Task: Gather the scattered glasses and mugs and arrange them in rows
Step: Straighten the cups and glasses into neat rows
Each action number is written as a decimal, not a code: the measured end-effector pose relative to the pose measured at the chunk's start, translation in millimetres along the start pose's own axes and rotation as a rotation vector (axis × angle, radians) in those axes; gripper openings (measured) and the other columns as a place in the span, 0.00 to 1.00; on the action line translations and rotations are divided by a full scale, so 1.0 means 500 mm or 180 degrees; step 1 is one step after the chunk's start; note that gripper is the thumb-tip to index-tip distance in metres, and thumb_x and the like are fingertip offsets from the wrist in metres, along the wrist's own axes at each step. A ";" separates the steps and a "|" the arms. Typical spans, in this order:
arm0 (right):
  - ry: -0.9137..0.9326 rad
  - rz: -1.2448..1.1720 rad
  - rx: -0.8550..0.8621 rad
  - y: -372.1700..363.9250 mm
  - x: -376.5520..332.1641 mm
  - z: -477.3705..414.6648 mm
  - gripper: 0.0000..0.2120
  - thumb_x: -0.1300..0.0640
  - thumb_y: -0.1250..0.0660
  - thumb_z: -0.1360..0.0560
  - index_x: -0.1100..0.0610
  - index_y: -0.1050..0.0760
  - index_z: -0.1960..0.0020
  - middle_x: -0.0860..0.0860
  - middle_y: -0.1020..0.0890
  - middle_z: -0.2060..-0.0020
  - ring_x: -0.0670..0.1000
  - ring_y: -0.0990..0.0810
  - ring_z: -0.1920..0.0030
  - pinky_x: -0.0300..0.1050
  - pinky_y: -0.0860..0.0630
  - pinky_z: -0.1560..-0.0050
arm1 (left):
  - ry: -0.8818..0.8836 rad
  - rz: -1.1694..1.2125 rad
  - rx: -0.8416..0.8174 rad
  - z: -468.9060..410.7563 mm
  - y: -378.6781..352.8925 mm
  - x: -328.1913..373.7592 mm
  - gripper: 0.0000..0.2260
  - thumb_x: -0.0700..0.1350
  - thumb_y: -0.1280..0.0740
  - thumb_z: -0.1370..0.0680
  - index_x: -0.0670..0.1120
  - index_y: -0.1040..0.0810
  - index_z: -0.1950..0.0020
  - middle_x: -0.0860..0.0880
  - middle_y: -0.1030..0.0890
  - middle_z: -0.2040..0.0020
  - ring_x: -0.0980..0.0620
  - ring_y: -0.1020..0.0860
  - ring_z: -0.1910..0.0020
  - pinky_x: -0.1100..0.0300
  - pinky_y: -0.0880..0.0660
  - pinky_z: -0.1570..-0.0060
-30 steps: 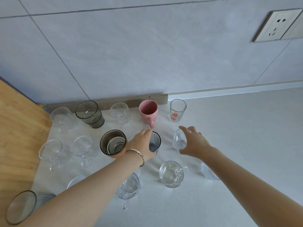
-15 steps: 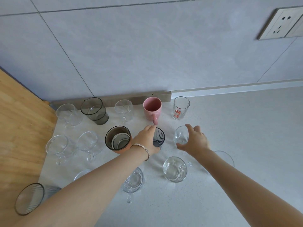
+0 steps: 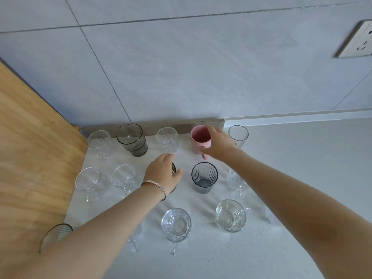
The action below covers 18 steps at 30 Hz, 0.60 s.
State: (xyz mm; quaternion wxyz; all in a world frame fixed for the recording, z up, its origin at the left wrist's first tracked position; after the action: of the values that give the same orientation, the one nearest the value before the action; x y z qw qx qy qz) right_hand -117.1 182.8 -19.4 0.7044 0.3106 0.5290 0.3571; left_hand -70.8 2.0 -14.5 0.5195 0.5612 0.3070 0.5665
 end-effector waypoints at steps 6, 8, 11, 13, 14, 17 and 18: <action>-0.0102 0.0417 -0.0300 -0.027 -0.016 -0.096 0.36 0.56 0.30 0.29 0.53 0.42 0.26 0.53 0.35 0.30 0.60 0.33 0.32 0.50 0.30 0.37 | 0.0270 -0.0090 -0.0215 0.008 0.000 -0.065 0.26 0.50 0.35 0.24 0.44 0.38 0.29 0.48 0.34 0.29 0.48 0.34 0.30 0.56 0.34 0.33; -0.0160 0.0471 -0.0221 -0.032 -0.015 -0.102 0.33 0.57 0.30 0.29 0.52 0.39 0.27 0.52 0.35 0.30 0.60 0.33 0.33 0.51 0.28 0.39 | 0.0326 -0.0036 -0.0287 0.007 -0.006 -0.073 0.29 0.50 0.35 0.25 0.45 0.40 0.27 0.49 0.37 0.27 0.49 0.37 0.28 0.56 0.35 0.31; -0.0230 0.0559 -0.0142 -0.038 -0.013 -0.103 0.33 0.55 0.30 0.29 0.53 0.39 0.27 0.52 0.36 0.30 0.60 0.33 0.33 0.51 0.27 0.41 | 0.0361 0.0061 -0.0283 0.005 -0.013 -0.077 0.30 0.51 0.34 0.25 0.46 0.42 0.26 0.49 0.40 0.25 0.49 0.39 0.26 0.55 0.35 0.30; -0.0239 0.0598 -0.0073 -0.042 -0.012 -0.104 0.34 0.55 0.29 0.29 0.53 0.39 0.27 0.53 0.36 0.30 0.59 0.33 0.33 0.51 0.27 0.41 | 0.0384 0.0134 -0.0264 0.006 -0.016 -0.079 0.31 0.51 0.34 0.25 0.46 0.42 0.26 0.50 0.40 0.25 0.49 0.39 0.26 0.55 0.35 0.30; -0.0244 0.0615 -0.0037 -0.043 -0.012 -0.104 0.35 0.55 0.29 0.29 0.54 0.40 0.27 0.53 0.35 0.30 0.59 0.33 0.33 0.51 0.27 0.42 | 0.0394 0.0154 -0.0263 0.006 -0.016 -0.080 0.31 0.51 0.34 0.25 0.46 0.42 0.26 0.50 0.40 0.25 0.49 0.39 0.26 0.55 0.35 0.30; -0.0260 0.0595 0.0008 -0.043 -0.012 -0.098 0.35 0.54 0.28 0.29 0.54 0.40 0.27 0.54 0.35 0.31 0.59 0.32 0.33 0.52 0.27 0.42 | 0.0408 0.0136 -0.0277 0.009 -0.017 -0.081 0.31 0.51 0.35 0.25 0.46 0.43 0.26 0.50 0.41 0.24 0.49 0.40 0.26 0.55 0.35 0.30; -0.0267 0.0540 0.0003 -0.041 -0.012 -0.093 0.35 0.54 0.28 0.30 0.54 0.40 0.27 0.54 0.35 0.31 0.59 0.32 0.33 0.52 0.27 0.41 | 0.0407 0.0154 -0.0257 0.011 -0.015 -0.081 0.31 0.51 0.35 0.25 0.46 0.43 0.26 0.50 0.41 0.24 0.49 0.40 0.26 0.54 0.35 0.30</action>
State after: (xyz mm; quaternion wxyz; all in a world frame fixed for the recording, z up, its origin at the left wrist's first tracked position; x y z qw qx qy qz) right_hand -159.8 169.4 -44.7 0.6930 0.3693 0.4711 0.4019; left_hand -70.6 -35.0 -33.2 0.5072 0.5097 0.3028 0.6254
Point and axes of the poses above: each hand's wrist, its own z-axis away from the middle knuckle, its own y-axis out of the back of the hand, x = y × z, the point moved 3 cm from there along -z, towards the middle knuckle
